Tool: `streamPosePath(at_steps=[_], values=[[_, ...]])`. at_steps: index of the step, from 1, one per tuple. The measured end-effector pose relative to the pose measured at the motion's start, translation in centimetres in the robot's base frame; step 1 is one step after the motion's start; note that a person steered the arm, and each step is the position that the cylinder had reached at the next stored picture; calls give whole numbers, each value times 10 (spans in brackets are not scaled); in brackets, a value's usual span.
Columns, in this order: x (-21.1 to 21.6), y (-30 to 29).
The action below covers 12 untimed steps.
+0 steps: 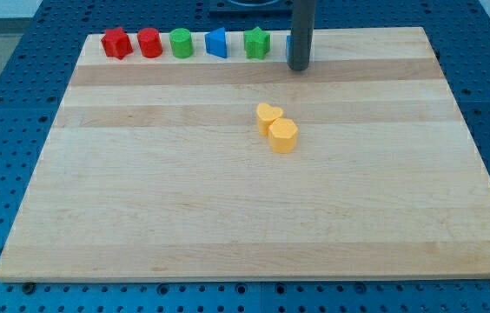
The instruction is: Nudge the blue cube left a bit
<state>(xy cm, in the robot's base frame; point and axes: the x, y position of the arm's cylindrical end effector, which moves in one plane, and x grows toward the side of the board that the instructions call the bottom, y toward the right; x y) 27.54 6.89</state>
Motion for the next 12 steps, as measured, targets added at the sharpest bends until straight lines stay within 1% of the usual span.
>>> streamPosePath(at_steps=[1, 3, 4, 5, 6, 7, 9, 10, 12], values=[[-11, 0], [-19, 0], [-10, 0], [13, 10], [13, 41], [-12, 60], [-75, 62], [-83, 60], [-83, 48]])
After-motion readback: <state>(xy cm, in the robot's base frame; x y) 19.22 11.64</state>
